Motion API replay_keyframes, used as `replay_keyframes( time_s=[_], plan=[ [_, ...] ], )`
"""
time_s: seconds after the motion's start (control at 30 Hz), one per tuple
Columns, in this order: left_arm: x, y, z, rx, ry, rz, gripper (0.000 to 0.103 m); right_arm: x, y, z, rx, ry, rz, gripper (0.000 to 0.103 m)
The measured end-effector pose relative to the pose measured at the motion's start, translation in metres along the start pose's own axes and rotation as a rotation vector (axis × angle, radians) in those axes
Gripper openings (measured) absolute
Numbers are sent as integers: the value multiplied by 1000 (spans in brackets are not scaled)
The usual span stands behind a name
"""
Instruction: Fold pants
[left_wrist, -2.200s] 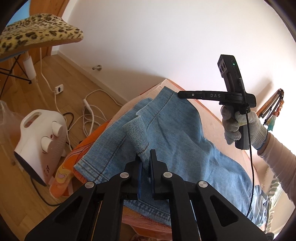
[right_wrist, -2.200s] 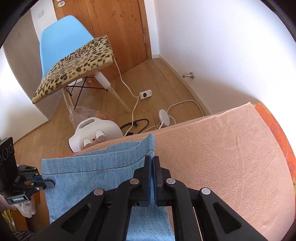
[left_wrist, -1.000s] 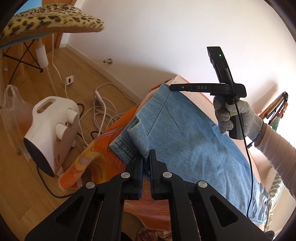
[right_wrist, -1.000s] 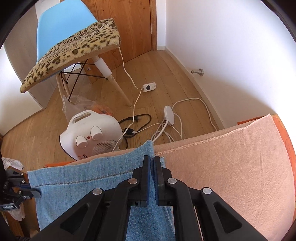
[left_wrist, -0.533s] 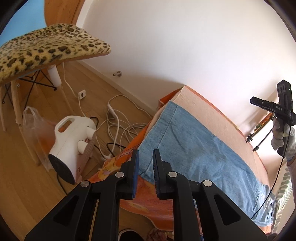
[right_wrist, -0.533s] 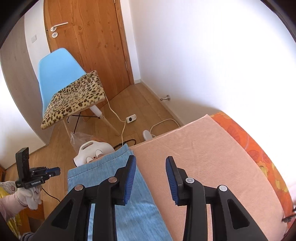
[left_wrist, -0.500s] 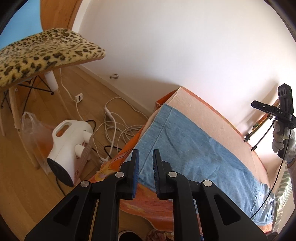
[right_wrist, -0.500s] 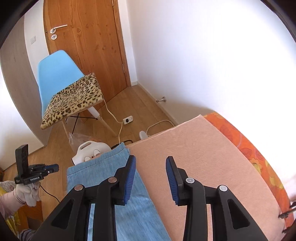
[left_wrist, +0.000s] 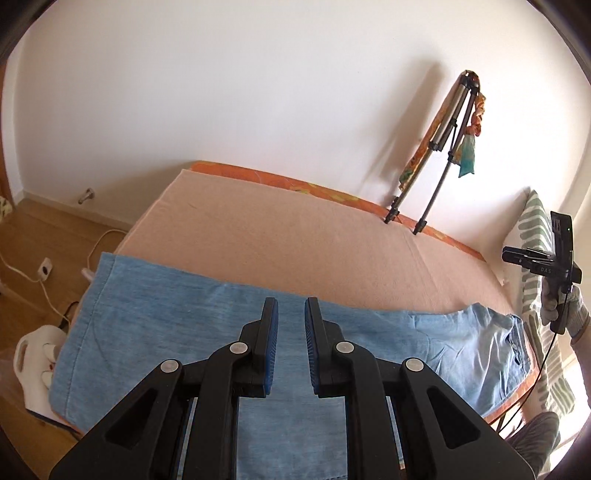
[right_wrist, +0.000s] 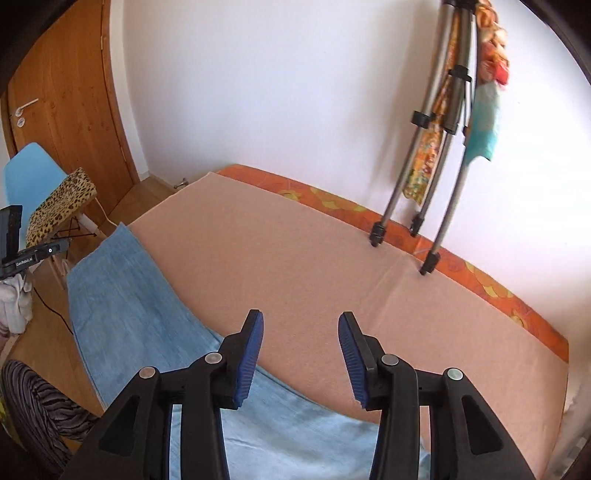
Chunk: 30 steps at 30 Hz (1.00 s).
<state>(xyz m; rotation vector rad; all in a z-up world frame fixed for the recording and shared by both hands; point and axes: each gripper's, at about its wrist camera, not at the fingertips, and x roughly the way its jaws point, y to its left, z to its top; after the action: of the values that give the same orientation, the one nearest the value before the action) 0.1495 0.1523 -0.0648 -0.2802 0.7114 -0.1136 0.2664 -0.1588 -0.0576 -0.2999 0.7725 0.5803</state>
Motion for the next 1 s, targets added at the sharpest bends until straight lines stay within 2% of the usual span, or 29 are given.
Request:
replay_keyframes(
  time_s=[0.07,0.2,0.33,0.5,0.57,0.67,0.7,0.73,0.77,0.83,0.9,1.0],
  plan=[
    [18,-28,-2,29,43,-39,13,-7,-34,-22,48,16,-24,44],
    [57,-68,-14,28,147,-102,13,-5,-95,-61,145,57,-44,53],
    [86,-91,-35,27,229,-109,13,22,-134,-90,225,132,-4,53],
    [105,-88,-62,-4,302,-71,13,74,-158,-118,338,238,126,54],
    [111,-82,-68,-17,323,-50,13,94,-153,-120,350,270,144,55],
    [113,-75,-73,-21,336,-36,13,106,-144,-119,329,255,158,59],
    [113,-74,-75,-21,331,-38,13,107,-140,-119,328,254,177,54],
    [112,-75,-76,-18,327,-38,13,107,-134,-118,319,249,179,33],
    [111,-75,-76,-10,324,-36,13,105,-129,-122,297,247,168,20],
    [110,-76,-76,1,322,-36,13,93,-109,-120,217,205,121,10],
    [110,-75,-77,-4,318,-48,13,73,-102,-119,175,135,64,8],
    [108,-71,-78,-3,316,-55,13,55,-118,-119,240,63,23,7]
  ],
)
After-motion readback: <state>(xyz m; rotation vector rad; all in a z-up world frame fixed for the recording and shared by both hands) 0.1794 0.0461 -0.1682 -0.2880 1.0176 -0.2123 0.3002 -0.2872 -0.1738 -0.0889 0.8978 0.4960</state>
